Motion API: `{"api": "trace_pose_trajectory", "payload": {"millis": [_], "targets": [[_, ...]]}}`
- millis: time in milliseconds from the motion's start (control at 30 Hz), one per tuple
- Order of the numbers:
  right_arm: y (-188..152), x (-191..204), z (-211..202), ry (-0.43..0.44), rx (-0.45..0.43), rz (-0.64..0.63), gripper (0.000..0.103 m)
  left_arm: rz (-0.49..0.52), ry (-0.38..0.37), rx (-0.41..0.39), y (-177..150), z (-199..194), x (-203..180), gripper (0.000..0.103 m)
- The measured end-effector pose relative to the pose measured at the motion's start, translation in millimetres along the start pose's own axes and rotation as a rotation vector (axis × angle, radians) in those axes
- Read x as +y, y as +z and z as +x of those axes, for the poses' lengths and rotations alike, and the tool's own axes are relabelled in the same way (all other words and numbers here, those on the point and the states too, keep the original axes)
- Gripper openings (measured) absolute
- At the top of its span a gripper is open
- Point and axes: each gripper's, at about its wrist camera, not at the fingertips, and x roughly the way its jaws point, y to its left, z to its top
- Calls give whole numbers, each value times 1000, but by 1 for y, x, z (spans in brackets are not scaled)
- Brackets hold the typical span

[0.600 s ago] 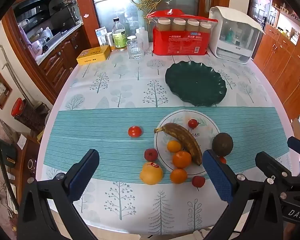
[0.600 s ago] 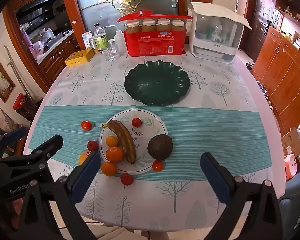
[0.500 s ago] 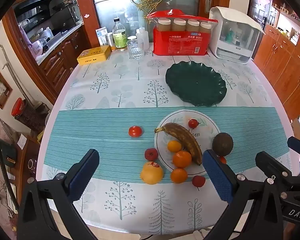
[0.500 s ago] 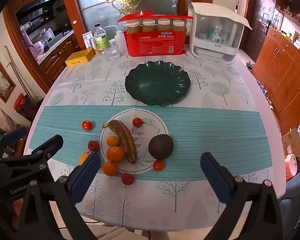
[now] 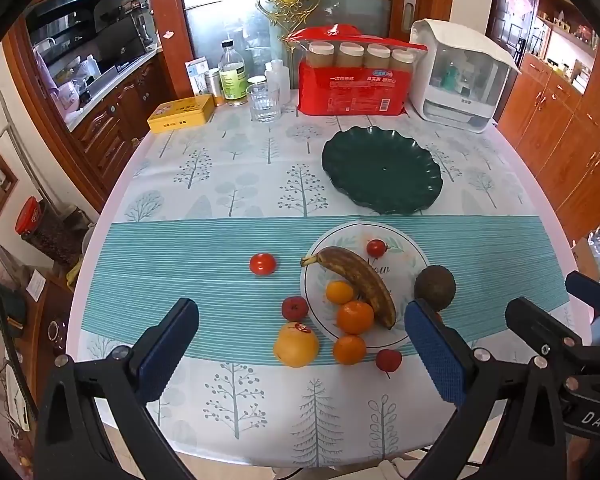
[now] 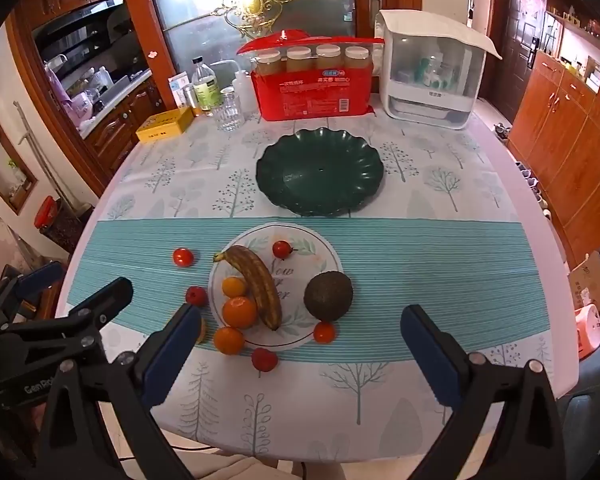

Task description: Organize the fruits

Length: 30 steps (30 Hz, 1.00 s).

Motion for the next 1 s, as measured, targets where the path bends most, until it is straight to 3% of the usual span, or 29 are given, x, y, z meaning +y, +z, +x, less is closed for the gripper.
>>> {"api": "trace_pose_trajectory", "payload": {"millis": [233,1000], "targets": [[0,1,-10,-13,-45,-7,98,1,-9,-2,-1,2,-1,102],[-3,3,-10,-3,-29,2,98,-2,-46,0,-4,-1,1,102]]}}
